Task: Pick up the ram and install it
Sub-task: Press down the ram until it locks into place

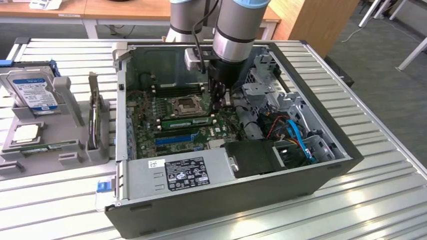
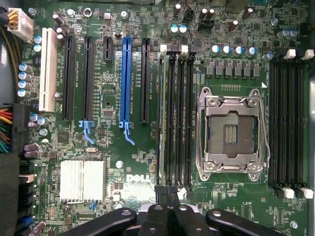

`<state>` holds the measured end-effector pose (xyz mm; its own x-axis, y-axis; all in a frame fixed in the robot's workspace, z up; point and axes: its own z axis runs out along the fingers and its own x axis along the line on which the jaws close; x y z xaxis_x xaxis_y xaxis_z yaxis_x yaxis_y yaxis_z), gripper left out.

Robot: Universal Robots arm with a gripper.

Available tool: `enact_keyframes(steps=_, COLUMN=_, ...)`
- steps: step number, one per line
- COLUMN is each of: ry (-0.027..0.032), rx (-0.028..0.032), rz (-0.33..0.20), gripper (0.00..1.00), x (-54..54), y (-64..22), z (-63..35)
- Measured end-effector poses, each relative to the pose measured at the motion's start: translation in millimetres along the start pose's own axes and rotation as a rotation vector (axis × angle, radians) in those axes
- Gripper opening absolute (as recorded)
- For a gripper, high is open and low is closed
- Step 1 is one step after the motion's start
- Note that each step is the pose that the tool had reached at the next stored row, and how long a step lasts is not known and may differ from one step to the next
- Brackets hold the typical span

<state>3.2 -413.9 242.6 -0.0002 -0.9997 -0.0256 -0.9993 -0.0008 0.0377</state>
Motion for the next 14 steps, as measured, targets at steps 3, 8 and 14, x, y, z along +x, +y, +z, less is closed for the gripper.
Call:
enact_keyframes(steps=3, ry=-0.0002, rx=0.0009, rz=0.0, gripper=0.1, x=0.1, y=-0.1, z=3.2)
enact_keyframes(steps=8, ry=-0.0001, rx=0.0025, rz=0.0, gripper=0.1, x=0.2, y=-0.3, z=8.5)
enact_keyframes(steps=14, ry=-0.0003, rx=0.0026, rz=0.0, gripper=0.1, x=0.3, y=-0.3, z=9.3)
